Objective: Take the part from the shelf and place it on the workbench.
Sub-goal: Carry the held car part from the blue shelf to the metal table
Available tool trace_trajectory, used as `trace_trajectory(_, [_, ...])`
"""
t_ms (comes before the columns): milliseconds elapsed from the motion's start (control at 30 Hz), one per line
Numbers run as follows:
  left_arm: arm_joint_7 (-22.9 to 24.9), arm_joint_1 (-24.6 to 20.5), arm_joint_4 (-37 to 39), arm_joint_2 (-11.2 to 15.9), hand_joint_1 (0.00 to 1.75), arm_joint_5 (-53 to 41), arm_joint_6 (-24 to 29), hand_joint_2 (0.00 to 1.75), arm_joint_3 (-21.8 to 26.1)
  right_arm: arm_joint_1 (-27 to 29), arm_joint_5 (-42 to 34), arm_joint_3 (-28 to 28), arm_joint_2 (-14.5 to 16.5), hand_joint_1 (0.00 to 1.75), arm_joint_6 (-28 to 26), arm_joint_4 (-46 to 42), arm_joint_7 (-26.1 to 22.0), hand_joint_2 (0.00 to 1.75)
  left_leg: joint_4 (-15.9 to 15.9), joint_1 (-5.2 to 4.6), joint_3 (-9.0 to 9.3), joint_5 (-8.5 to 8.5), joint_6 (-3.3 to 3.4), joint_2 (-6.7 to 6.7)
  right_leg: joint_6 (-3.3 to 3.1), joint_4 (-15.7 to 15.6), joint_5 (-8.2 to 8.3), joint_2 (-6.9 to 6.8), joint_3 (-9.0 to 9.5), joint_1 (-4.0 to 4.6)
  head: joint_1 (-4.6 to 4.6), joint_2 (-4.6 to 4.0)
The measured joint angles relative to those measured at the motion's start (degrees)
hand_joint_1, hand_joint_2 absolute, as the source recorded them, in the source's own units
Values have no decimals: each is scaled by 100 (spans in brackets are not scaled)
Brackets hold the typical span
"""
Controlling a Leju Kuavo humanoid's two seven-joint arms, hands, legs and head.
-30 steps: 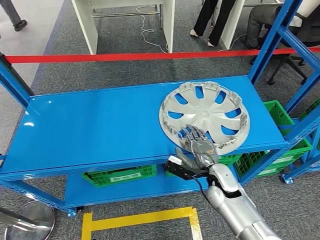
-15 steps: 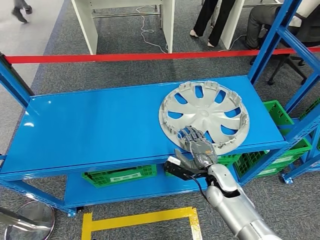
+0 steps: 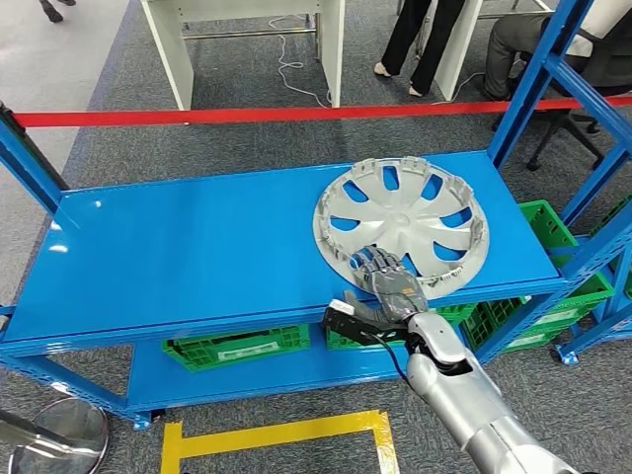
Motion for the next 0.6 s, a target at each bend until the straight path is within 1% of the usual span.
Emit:
trace_trajectory(367, [71, -12, 5, -13, 0, 84, 22, 175, 38, -46, 45, 12, 4, 0, 13, 49, 61, 175, 2, 0, 2, 8, -3, 0, -1, 0, 9, 0, 0, 0, 1, 0])
trace_trajectory(400, [212, -85, -9, -4, 0, 122, -29, 175, 46, -73, 77, 29, 46, 0, 58, 66, 38, 175, 2, 0, -1, 15, -1, 0, -1, 0, 12, -1, -6, 0, 3, 0])
trace_trajectory(433, [488, -225, -52, 18, 0, 166, -129, 175, 67, -144, 111, 60, 111, 0, 145, 113, 22, 175, 4, 1, -13, 27, -3, -1, -2, 0, 24, -3, -16, 2, 4, 0])
trace_trajectory(533, [1603, -985, -466, 188, 0, 203, -504, 175, 223, -562, 133, 235, 479, 0, 544, 428, 29, 175, 2, 11, -86, 79, -20, -4, -10, 2, 77, -5, -74, 10, 5, 0])
trace_trajectory(567, [1785, -1231, -638, 252, 0, 154, -575, 175, 306, -682, 102, 311, 607, 0, 619, 547, 33, 175, 1, 14, -102, 90, -24, -4, -12, 4, 87, -3, -87, 12, 5, 0])
trace_trajectory(600, [1829, -1418, -781, 299, 0, 84, -628, 175, 401, -763, 79, 386, 713, 0, 640, 650, 48, 175, -1, 15, -109, 98, -27, -4, -14, 6, 94, -1, -94, 13, 3, 0])
